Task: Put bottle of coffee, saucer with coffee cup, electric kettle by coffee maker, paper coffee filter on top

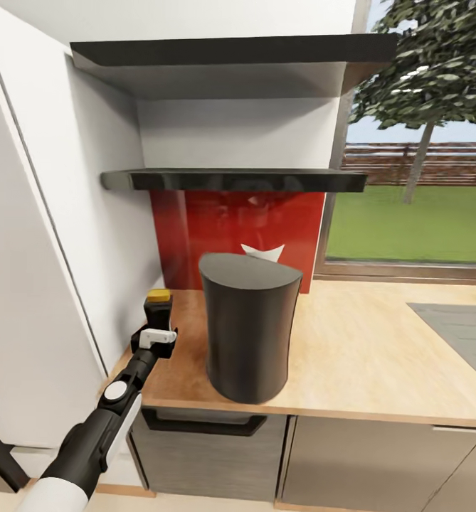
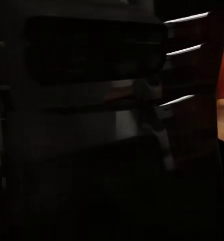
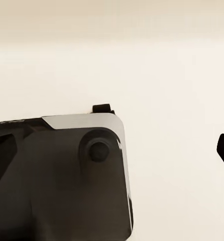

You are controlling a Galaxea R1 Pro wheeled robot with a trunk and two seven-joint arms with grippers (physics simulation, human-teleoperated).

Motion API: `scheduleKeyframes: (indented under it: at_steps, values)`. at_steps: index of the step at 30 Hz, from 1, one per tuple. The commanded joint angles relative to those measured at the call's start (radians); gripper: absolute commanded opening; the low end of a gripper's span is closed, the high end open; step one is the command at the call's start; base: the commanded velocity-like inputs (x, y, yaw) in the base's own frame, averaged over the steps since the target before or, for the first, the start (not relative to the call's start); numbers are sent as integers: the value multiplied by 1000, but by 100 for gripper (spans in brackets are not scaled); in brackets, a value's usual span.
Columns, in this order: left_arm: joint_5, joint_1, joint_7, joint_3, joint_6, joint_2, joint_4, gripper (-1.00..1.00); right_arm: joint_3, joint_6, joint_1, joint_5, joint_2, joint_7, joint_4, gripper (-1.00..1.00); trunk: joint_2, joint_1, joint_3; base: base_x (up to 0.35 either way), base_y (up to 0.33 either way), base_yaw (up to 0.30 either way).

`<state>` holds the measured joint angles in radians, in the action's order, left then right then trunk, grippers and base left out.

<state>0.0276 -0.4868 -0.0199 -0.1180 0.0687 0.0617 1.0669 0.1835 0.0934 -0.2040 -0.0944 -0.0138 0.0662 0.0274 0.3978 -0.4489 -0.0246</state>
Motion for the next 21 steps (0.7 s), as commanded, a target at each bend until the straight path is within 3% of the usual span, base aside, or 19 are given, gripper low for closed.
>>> scheduleKeyframes:
  at_steps: [1,6,13,21]
  values:
    - [2,-1,-2,-1,6,0,-10,-100,8,3,-1,-10,0,3,-1,100,2,-1,-2,297,173,-90]
    - [2,0,-2,-2,11,0,-21,-100,8,2,-1,-10,0,2,-1,100,2,-1,-2,218,186,-200]
    - [4,23,-2,0,17,5,-22,-100,7,2,-1,-10,0,2,-1,100,2,-1,-2,18,17,-40]
    - [3,28,-7,0,17,6,-22,-100,7,2,-1,-10,3,1,-1,100,2,-1,-2,13,18,-149]
